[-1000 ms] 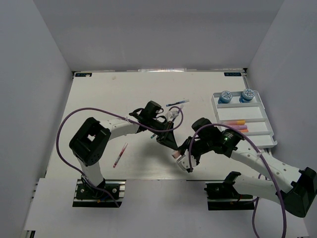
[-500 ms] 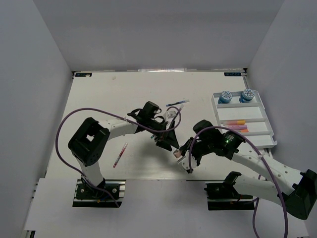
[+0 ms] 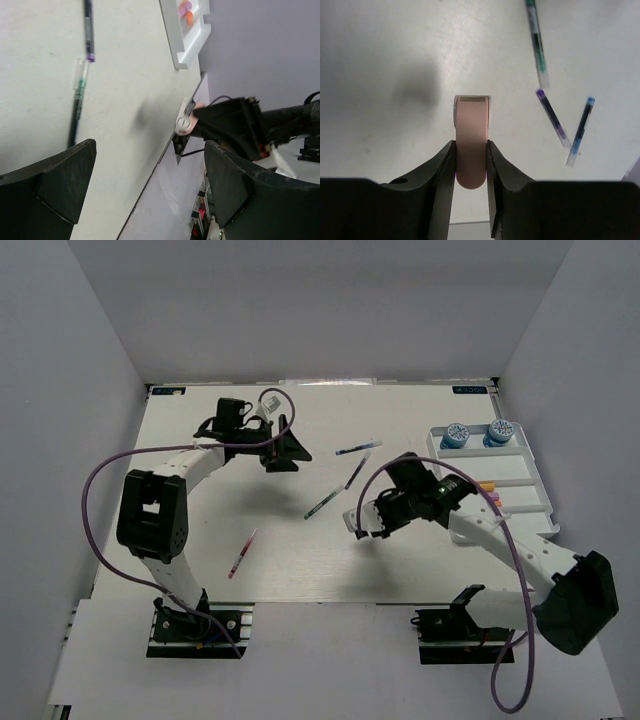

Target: Sort the stationery into containers

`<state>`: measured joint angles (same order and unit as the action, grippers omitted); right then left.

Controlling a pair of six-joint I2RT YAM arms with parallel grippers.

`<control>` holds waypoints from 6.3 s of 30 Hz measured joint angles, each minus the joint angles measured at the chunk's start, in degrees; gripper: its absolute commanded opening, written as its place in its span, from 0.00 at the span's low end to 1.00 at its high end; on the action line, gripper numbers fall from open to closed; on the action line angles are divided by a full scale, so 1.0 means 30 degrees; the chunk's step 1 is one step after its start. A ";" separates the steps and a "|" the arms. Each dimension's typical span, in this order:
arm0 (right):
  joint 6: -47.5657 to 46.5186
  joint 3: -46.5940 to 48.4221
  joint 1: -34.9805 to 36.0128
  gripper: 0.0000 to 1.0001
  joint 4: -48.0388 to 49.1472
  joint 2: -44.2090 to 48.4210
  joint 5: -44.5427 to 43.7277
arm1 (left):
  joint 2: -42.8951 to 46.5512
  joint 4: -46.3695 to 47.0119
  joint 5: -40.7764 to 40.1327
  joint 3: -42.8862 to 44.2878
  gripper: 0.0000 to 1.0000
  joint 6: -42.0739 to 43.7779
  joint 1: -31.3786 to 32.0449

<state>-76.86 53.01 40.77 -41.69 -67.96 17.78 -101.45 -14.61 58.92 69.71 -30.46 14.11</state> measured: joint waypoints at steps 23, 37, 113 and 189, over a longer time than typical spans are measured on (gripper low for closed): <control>-1.1198 0.0182 -1.8666 0.00 -0.3876 -0.0772 -0.0393 | 0.1071 -0.0707 -0.0619 -0.1960 0.98 0.2521 -0.0525; -1.2065 -0.1122 -2.0174 0.01 -0.4903 -0.1042 -0.0474 | 0.0459 -0.0641 -0.0532 -0.1960 0.98 0.2514 -0.0517; 0.0852 0.3184 -1.5453 0.55 -0.1319 0.1013 0.6251 | 0.7424 -1.4324 -1.7777 -0.6987 0.48 1.9300 0.1596; -0.2943 0.0503 0.5945 0.44 0.3432 0.2353 0.3111 | -0.0539 -1.4185 0.6273 -0.0291 0.00 1.2699 0.4459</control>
<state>-85.69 54.52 58.61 -31.40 -60.90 27.11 -103.07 -57.17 77.73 68.84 7.64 27.49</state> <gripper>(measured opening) 0.446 0.184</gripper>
